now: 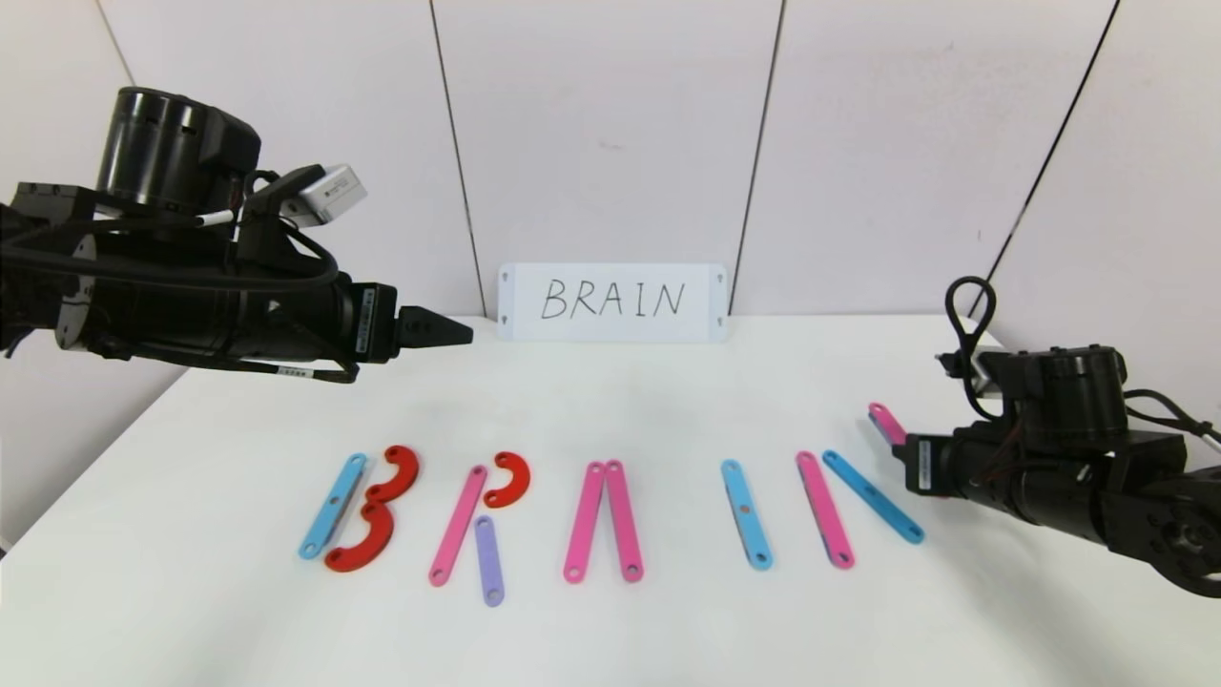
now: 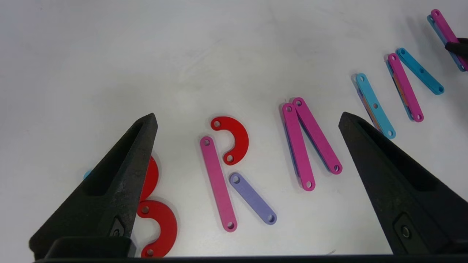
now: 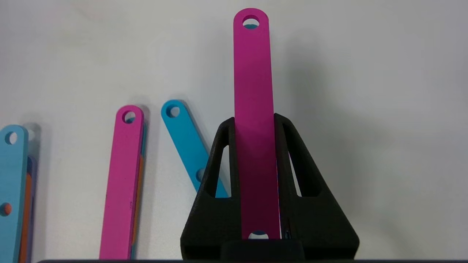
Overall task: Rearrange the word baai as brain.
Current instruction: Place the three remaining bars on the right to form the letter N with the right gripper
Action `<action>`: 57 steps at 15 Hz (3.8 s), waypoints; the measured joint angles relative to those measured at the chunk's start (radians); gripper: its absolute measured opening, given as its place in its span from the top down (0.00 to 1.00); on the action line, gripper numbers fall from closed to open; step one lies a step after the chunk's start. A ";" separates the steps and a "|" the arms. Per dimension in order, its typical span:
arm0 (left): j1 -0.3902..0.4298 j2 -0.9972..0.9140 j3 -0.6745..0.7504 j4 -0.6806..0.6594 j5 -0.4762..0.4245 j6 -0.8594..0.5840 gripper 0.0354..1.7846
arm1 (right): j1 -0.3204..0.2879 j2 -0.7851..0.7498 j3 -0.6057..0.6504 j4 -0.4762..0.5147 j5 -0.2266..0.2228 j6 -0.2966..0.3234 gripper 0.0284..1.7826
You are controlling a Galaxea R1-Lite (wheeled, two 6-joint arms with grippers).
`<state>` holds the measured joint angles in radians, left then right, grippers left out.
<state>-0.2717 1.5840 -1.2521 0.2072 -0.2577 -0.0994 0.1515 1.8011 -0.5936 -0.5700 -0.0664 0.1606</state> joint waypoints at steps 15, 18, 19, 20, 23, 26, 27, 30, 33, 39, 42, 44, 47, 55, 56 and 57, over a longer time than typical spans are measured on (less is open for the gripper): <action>0.000 0.000 0.000 0.000 0.000 0.001 0.03 | -0.018 0.039 0.060 -0.015 0.004 -0.002 0.85; 0.000 0.000 0.000 0.000 0.000 0.000 0.03 | -0.018 0.054 0.068 -0.074 0.004 -0.003 0.81; 0.000 0.000 0.000 0.000 0.000 0.000 0.03 | -0.018 0.058 0.069 -0.079 0.004 -0.003 0.78; 0.000 0.000 0.000 0.000 0.000 0.000 0.03 | -0.018 0.061 0.070 -0.080 0.004 -0.003 0.72; 0.000 0.000 0.000 0.001 0.000 0.000 0.03 | -0.021 0.062 0.070 -0.080 0.004 -0.002 0.47; 0.000 0.000 0.000 0.000 0.000 0.000 0.03 | -0.022 0.060 0.074 -0.079 0.005 -0.001 0.20; 0.000 0.000 0.000 0.000 0.000 0.000 0.03 | -0.022 0.060 0.076 -0.080 0.005 -0.001 0.14; 0.000 0.000 0.000 0.001 0.000 0.000 0.03 | -0.022 0.053 0.074 -0.090 0.016 0.007 0.03; 0.000 -0.001 0.000 0.001 0.000 0.001 0.03 | -0.030 0.042 0.074 -0.095 0.070 0.010 0.02; 0.000 0.000 0.000 0.001 0.000 0.001 0.03 | -0.020 0.061 0.057 -0.095 0.100 0.010 0.02; -0.001 0.000 0.000 0.000 0.000 0.001 0.03 | -0.010 0.067 0.051 -0.095 0.126 0.011 0.02; -0.001 0.000 0.000 0.000 -0.001 0.001 0.03 | -0.005 0.072 0.048 -0.095 0.128 0.011 0.02; 0.000 0.000 0.000 0.000 0.000 0.000 0.03 | 0.007 0.076 0.052 -0.095 0.130 0.037 0.02; -0.001 0.000 0.000 0.001 0.000 0.000 0.03 | 0.063 0.046 0.082 -0.086 0.129 0.076 0.02; -0.001 0.000 0.000 0.001 0.000 0.001 0.03 | 0.070 0.040 0.084 -0.082 0.129 0.076 0.02; -0.001 0.000 0.000 0.000 0.000 0.000 0.03 | 0.073 0.036 0.087 -0.082 0.129 0.076 0.02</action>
<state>-0.2726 1.5840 -1.2517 0.2077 -0.2579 -0.0989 0.2240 1.8366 -0.5070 -0.6521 0.0623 0.2366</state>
